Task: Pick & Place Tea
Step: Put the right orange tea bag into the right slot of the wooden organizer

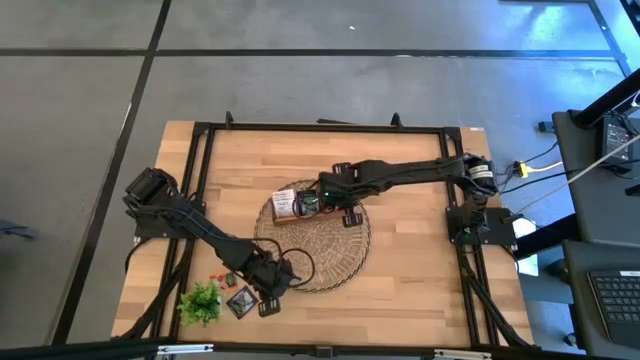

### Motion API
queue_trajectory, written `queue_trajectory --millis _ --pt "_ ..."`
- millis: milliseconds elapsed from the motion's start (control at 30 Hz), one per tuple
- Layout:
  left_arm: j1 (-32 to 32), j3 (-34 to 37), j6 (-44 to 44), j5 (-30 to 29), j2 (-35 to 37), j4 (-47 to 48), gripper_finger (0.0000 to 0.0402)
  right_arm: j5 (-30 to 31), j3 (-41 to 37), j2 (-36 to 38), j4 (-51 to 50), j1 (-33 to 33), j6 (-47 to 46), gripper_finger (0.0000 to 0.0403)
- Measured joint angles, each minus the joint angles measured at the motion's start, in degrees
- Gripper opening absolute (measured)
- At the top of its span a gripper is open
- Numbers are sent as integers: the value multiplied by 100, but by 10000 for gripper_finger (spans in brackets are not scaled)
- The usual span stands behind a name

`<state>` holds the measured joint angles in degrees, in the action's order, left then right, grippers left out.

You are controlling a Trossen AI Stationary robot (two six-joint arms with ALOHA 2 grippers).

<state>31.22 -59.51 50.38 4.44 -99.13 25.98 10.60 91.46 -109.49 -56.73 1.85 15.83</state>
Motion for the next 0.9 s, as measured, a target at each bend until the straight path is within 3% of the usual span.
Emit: queue_trajectory --millis 233,800,900 --pt "-92 0 -373 -45 0 2 12 318 0 -27 178 4 134 6" --pt "-328 0 -1021 -59 0 215 16 148 -2 -149 202 2 707 8" --pt "-328 -2 -1018 -80 0 281 17 466 0 -187 31 2 698 8"
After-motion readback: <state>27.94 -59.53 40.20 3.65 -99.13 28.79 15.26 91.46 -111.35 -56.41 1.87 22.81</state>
